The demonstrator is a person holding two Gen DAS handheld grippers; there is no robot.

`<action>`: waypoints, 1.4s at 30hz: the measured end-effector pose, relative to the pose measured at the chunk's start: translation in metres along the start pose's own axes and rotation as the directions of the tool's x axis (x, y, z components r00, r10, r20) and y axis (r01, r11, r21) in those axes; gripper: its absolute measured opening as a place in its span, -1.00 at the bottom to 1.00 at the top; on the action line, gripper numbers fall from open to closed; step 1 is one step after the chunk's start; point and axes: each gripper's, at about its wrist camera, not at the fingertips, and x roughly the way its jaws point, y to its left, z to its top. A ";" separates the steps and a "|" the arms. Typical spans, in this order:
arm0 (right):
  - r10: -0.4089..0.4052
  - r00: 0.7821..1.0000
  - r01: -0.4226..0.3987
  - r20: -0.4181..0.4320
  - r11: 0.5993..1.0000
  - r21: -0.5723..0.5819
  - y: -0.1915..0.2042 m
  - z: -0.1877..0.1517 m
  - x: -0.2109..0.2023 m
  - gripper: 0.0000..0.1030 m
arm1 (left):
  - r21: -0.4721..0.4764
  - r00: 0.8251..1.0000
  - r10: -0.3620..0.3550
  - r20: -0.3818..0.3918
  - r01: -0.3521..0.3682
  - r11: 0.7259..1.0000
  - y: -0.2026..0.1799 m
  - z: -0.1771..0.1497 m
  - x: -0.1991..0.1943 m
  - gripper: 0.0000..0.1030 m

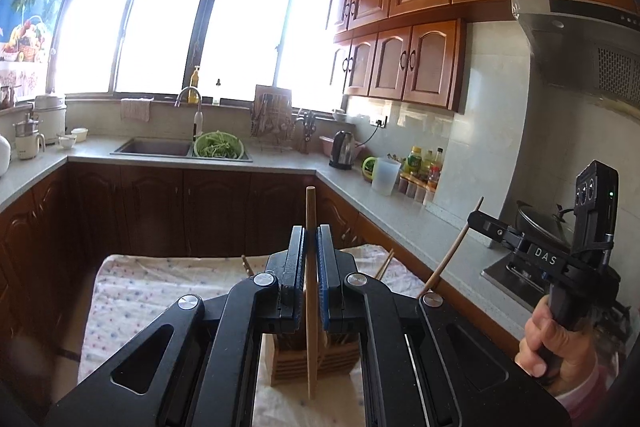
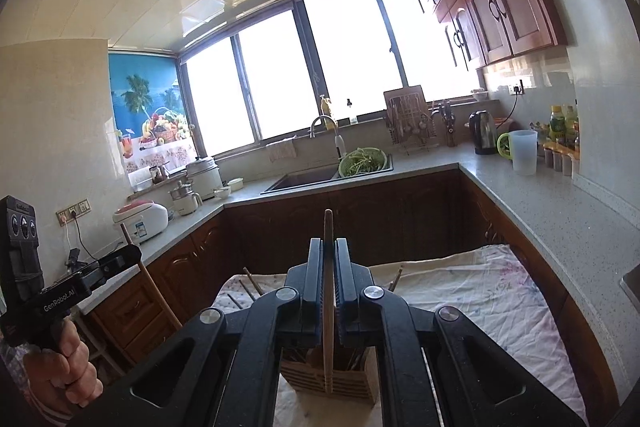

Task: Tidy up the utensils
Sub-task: 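Lower both wooden chopsticks into the holder and open both grippers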

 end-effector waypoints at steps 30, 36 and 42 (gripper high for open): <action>-0.048 0.984 0.067 -0.170 0.992 0.106 -0.047 -0.072 0.097 -0.91 | -0.082 0.991 0.116 -0.072 -0.122 0.989 0.033 -0.089 0.102 -0.90; -0.049 0.983 0.070 -0.177 0.991 0.112 -0.050 -0.072 0.099 -0.90 | -0.087 0.990 0.112 -0.091 -0.120 0.989 0.035 -0.086 0.106 -0.89; -0.036 0.983 0.060 -0.179 0.990 0.129 -0.052 -0.074 0.099 -0.80 | -0.076 0.988 0.101 -0.120 -0.111 0.991 0.035 -0.082 0.111 -0.89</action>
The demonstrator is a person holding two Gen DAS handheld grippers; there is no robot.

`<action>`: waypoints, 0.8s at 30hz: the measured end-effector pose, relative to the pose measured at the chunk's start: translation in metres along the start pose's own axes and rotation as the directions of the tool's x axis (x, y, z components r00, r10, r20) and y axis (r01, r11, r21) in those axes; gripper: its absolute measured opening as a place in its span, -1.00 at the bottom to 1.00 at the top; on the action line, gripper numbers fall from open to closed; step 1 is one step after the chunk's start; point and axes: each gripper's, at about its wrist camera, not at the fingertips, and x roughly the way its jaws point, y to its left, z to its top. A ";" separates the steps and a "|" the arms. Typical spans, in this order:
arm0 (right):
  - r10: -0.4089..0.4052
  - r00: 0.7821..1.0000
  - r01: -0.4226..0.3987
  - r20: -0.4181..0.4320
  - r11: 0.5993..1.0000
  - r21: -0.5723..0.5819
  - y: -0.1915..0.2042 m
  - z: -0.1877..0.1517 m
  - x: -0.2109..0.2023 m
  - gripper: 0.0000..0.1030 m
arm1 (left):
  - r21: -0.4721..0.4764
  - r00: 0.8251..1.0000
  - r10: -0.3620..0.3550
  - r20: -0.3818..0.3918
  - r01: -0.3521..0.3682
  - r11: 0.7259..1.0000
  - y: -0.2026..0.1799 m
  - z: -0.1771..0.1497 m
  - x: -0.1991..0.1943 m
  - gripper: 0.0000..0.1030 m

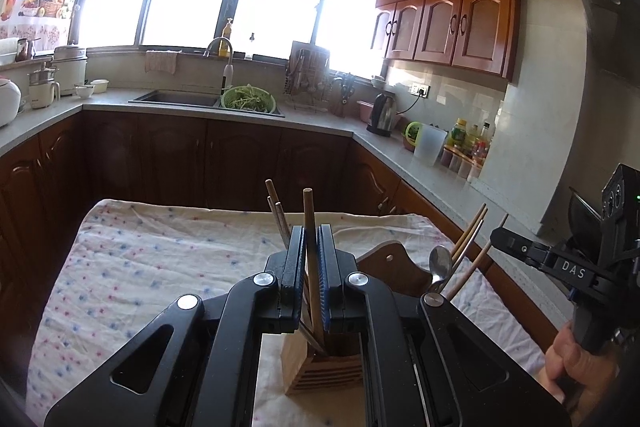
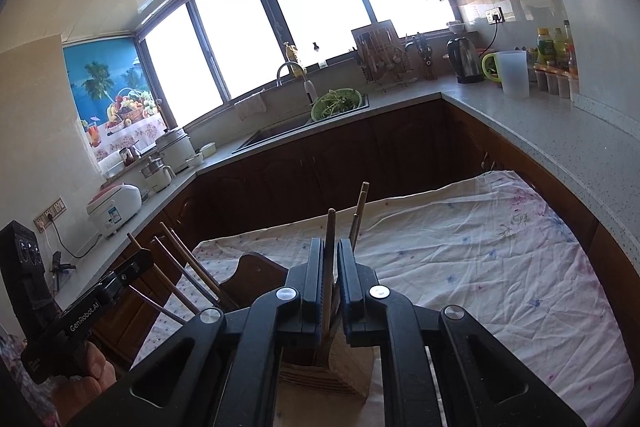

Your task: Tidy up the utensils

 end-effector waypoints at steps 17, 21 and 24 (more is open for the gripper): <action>0.025 0.996 -0.027 0.083 0.999 0.021 -0.004 -0.018 -0.052 0.95 | -0.066 0.995 0.039 0.089 -0.033 0.997 0.004 -0.018 -0.072 0.59; 0.037 0.997 -0.039 0.065 0.999 0.025 -0.003 -0.032 -0.060 0.96 | -0.085 0.995 0.062 0.083 -0.055 0.995 0.010 -0.030 -0.089 0.78; 0.042 0.997 -0.044 0.058 0.999 0.029 0.001 -0.044 -0.070 0.96 | -0.086 0.995 0.071 0.067 -0.066 0.994 0.011 -0.041 -0.102 0.82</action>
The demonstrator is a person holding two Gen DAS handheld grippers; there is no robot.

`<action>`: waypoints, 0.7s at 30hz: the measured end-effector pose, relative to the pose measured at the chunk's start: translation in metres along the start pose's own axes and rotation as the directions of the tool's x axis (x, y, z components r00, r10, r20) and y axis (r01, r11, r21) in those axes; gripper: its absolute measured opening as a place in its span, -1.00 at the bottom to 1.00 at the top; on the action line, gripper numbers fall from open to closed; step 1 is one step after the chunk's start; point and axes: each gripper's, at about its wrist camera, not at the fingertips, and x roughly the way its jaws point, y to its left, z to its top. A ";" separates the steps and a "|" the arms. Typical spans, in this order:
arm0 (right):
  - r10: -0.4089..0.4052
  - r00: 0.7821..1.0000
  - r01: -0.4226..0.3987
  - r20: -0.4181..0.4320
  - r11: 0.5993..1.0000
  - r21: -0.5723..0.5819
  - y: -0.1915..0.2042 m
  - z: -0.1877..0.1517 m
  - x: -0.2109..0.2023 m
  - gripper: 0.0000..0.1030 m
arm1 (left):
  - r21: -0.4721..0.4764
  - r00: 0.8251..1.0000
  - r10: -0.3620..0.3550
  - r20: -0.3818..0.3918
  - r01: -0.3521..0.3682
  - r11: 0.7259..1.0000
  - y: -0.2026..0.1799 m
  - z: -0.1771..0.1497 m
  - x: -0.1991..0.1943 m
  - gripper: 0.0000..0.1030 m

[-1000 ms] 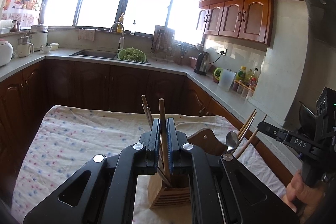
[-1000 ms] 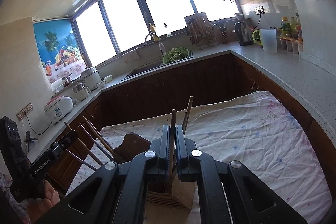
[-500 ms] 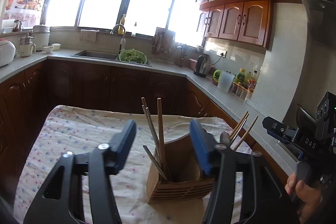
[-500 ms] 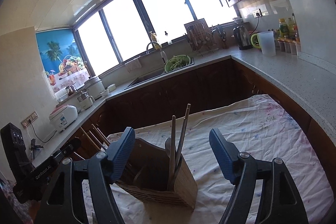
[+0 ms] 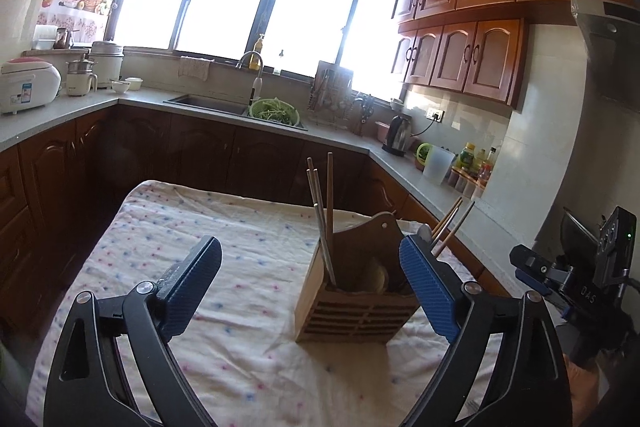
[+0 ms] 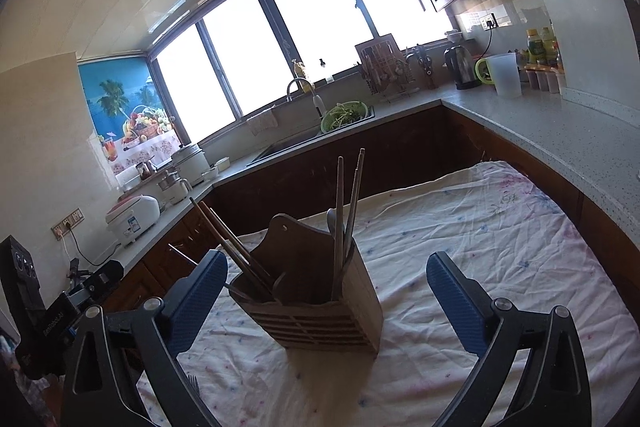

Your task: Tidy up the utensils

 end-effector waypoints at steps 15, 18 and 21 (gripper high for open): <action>0.017 1.000 -0.017 -0.013 1.000 -0.021 0.018 -0.059 -0.070 0.97 | -0.045 0.998 0.022 -0.058 -0.025 0.999 0.014 -0.060 -0.067 0.89; 0.027 1.000 -0.026 0.011 0.998 -0.057 0.028 -0.057 -0.088 0.97 | -0.006 0.999 0.025 -0.049 -0.025 1.000 0.003 -0.057 -0.081 0.89; 0.026 0.997 -0.019 0.068 0.994 -0.108 0.043 -0.047 -0.113 1.00 | 0.037 0.999 0.044 0.008 -0.044 0.998 -0.009 -0.049 -0.105 0.91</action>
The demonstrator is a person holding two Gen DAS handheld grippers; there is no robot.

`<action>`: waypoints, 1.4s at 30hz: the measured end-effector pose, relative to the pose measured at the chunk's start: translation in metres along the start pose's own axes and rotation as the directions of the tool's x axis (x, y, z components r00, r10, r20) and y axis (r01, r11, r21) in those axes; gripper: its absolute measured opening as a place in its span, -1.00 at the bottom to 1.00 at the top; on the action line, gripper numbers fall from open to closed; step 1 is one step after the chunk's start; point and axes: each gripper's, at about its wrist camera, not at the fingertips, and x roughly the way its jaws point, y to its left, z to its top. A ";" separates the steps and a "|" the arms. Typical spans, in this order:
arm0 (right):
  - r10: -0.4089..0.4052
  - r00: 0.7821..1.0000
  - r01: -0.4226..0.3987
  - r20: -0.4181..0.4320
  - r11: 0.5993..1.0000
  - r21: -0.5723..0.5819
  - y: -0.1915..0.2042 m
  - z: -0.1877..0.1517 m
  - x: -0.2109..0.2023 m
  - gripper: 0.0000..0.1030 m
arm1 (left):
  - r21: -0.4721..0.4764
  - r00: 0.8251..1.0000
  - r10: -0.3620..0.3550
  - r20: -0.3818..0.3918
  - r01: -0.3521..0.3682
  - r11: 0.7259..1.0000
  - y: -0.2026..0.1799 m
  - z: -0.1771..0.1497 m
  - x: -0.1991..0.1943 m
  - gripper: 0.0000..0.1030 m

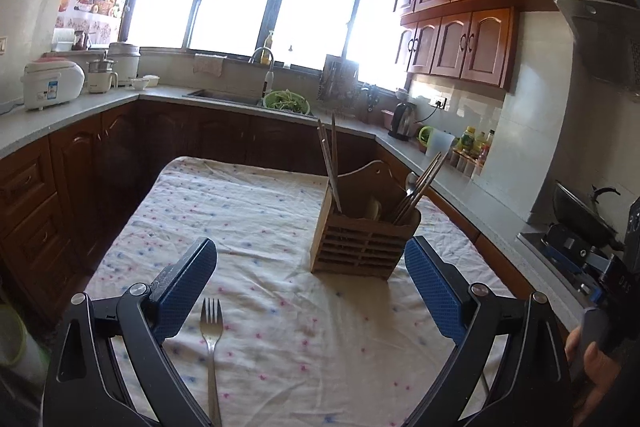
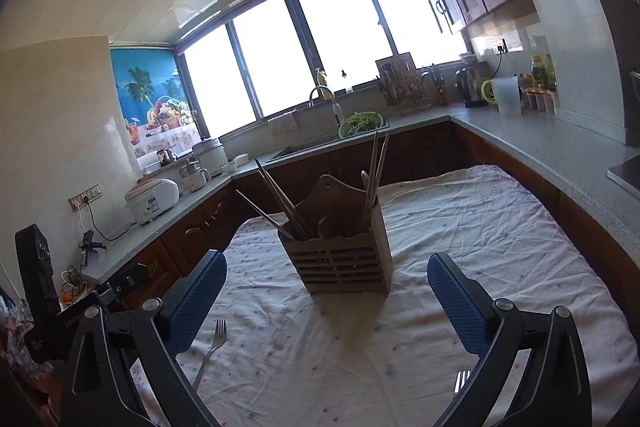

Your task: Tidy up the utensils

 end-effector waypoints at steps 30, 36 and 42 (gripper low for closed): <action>-0.121 0.992 0.126 0.037 0.976 -0.177 0.014 -0.117 -0.020 1.00 | 0.133 0.979 0.201 -0.017 -0.197 0.971 -0.008 -0.118 -0.005 1.00; -0.132 0.991 0.136 0.037 0.975 -0.174 0.012 -0.121 -0.019 1.00 | 0.147 0.976 0.219 0.007 -0.217 0.965 -0.012 -0.118 -0.008 1.00; -0.128 0.991 0.134 0.045 0.976 -0.172 0.011 -0.122 -0.021 1.00 | 0.157 0.974 0.227 0.023 -0.227 0.961 -0.015 -0.118 -0.010 1.00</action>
